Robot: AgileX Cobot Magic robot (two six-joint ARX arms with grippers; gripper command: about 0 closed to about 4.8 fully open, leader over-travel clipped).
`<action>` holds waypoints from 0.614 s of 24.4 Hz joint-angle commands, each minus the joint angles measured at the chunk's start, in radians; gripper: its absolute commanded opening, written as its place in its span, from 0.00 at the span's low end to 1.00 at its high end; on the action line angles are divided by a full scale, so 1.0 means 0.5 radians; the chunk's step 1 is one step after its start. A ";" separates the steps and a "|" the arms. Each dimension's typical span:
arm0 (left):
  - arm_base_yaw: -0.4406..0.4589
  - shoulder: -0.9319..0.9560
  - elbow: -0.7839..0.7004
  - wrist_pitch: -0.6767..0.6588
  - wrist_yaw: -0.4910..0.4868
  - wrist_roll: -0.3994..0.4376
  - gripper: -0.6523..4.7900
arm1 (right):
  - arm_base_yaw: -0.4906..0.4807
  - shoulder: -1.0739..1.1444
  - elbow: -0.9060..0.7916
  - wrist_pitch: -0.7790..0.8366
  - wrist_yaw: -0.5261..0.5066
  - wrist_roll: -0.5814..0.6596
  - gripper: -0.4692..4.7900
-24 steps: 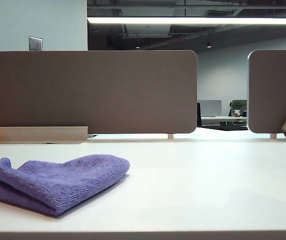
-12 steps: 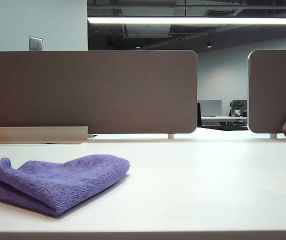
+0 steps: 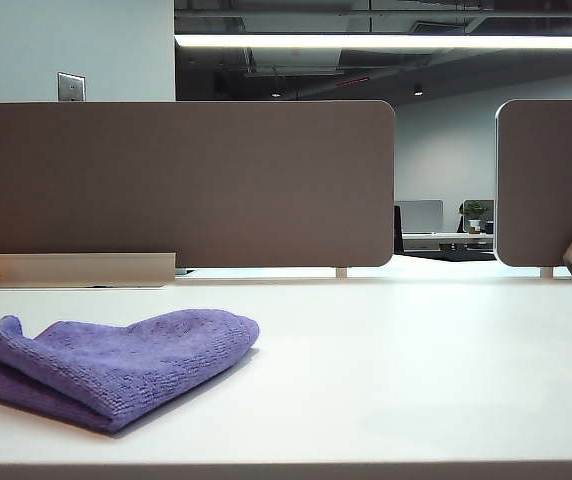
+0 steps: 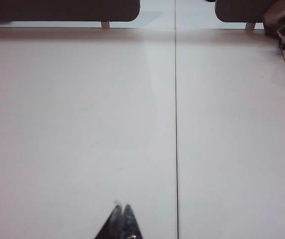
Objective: Fold the bottom of the cloth upward, then fold it vertically to form a square shape.
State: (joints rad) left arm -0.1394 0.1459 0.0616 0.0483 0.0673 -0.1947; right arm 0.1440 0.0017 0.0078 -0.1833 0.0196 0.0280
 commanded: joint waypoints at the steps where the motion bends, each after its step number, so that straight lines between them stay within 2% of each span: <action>1: 0.002 0.002 0.007 0.024 0.000 0.008 0.12 | 0.000 0.000 -0.014 0.011 0.009 -0.005 0.10; 6: 0.002 -0.002 0.007 0.021 0.001 0.008 0.12 | 0.000 0.000 -0.014 0.011 0.009 -0.005 0.10; 13: 0.004 -0.217 0.006 -0.067 -0.001 0.007 0.12 | 0.003 0.000 -0.014 0.012 0.008 -0.005 0.10; 15: 0.006 -0.272 0.006 -0.097 -0.060 0.004 0.12 | 0.003 0.000 -0.014 0.011 0.009 -0.005 0.10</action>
State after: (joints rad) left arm -0.1390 0.0170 0.0616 0.0013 0.0639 -0.1951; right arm 0.1448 0.0017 0.0078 -0.1833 0.0196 0.0280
